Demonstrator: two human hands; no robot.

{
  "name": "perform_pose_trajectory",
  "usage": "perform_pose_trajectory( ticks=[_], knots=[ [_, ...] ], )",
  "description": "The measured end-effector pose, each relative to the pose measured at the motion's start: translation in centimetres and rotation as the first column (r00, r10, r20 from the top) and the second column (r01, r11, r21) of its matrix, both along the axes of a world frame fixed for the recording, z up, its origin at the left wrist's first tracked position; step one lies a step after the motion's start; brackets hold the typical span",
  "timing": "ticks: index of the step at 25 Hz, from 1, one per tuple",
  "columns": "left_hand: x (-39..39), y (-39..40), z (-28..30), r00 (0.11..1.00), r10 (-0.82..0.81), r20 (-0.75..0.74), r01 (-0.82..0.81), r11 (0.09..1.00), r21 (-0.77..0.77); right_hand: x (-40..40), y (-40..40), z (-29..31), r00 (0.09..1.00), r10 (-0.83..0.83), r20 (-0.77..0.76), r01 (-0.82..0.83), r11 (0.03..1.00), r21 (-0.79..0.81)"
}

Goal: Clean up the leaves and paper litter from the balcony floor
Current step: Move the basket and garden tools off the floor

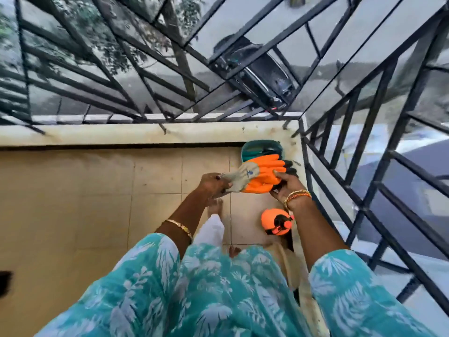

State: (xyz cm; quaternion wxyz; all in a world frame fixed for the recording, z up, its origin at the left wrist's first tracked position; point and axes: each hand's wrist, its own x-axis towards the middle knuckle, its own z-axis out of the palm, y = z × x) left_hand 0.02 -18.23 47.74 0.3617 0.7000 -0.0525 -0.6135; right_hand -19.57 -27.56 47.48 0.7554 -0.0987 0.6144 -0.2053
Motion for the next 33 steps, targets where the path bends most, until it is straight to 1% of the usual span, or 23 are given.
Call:
perform_pose_trajectory(
  ticks=[2,5,7,10,13,15,18,19,21,23,24,27,29,30,31,33],
  knots=[
    [0.4,-3.3,-1.2,0.996,-0.031,0.087,0.027,0.999,0.047,-0.2,-2.1,-1.0,0.999,-0.050,-0.016,0.050,0.998,0.033],
    [0.6,-7.6,-3.2,0.989,-0.074,0.130,0.067,0.996,0.058,-0.5,-5.1,-3.0,0.993,-0.094,-0.074,0.097,0.994,0.047],
    [0.6,-9.9,-5.0,0.991,-0.060,0.123,0.050,0.995,0.084,-0.5,-7.1,-4.5,0.984,-0.133,-0.118,0.139,0.989,0.042],
    [0.1,-13.1,-10.3,0.980,-0.027,0.197,-0.003,0.988,0.154,-0.7,-10.3,-9.1,0.982,-0.112,-0.151,0.120,0.992,0.045],
    [-0.6,-16.4,-17.7,0.952,-0.181,0.247,0.128,0.968,0.216,-1.0,-13.5,-16.0,0.974,-0.118,-0.194,0.127,0.991,0.035],
    [-1.1,-19.0,-23.7,0.932,-0.222,0.287,0.151,0.957,0.248,-1.3,-15.7,-22.4,0.966,-0.153,-0.207,0.160,0.987,0.018],
    [-1.4,-22.5,-32.1,0.909,-0.274,0.313,0.219,0.955,0.201,-1.5,-18.9,-32.0,0.967,-0.178,-0.181,0.178,0.984,-0.018],
    [-1.6,-23.5,-35.1,0.907,-0.256,0.335,0.203,0.962,0.185,-1.8,-20.0,-35.3,0.967,-0.185,-0.175,0.183,0.983,-0.028],
    [-1.9,-24.9,-40.3,0.898,-0.172,0.404,0.111,0.979,0.171,-2.1,-22.0,-40.8,0.963,-0.199,-0.184,0.194,0.980,-0.049],
    [-2.3,-25.5,-44.3,0.888,-0.125,0.442,0.051,0.983,0.174,-2.5,-23.1,-45.7,0.960,-0.208,-0.189,0.200,0.978,-0.061],
    [-2.5,-25.8,-45.7,0.878,-0.136,0.460,0.054,0.981,0.187,-2.6,-23.6,-47.8,0.961,-0.206,-0.185,0.198,0.978,-0.057],
    [-2.3,-26.1,-47.7,0.827,-0.237,0.510,0.139,0.965,0.222,-2.6,-24.4,-51.9,0.950,-0.229,-0.212,0.226,0.973,-0.040],
    [-2.2,-26.2,-48.6,0.787,-0.286,0.546,0.170,0.952,0.253,-2.5,-24.8,-53.0,0.935,-0.251,-0.249,0.240,0.968,-0.076],
    [-2.1,-26.3,-48.9,0.765,-0.308,0.566,0.182,0.946,0.269,-2.4,-24.8,-53.1,0.926,-0.243,-0.290,0.220,0.969,-0.109],
    [-2.1,-26.4,-49.0,0.745,-0.329,0.580,0.194,0.939,0.284,-2.2,-24.8,-52.9,0.911,-0.208,-0.356,0.166,0.975,-0.146],
    [-2.0,-26.6,-49.1,0.731,-0.351,0.586,0.207,0.931,0.300,-2.1,-24.5,-52.8,0.848,-0.082,-0.524,-0.044,0.974,-0.224]
  ],
)
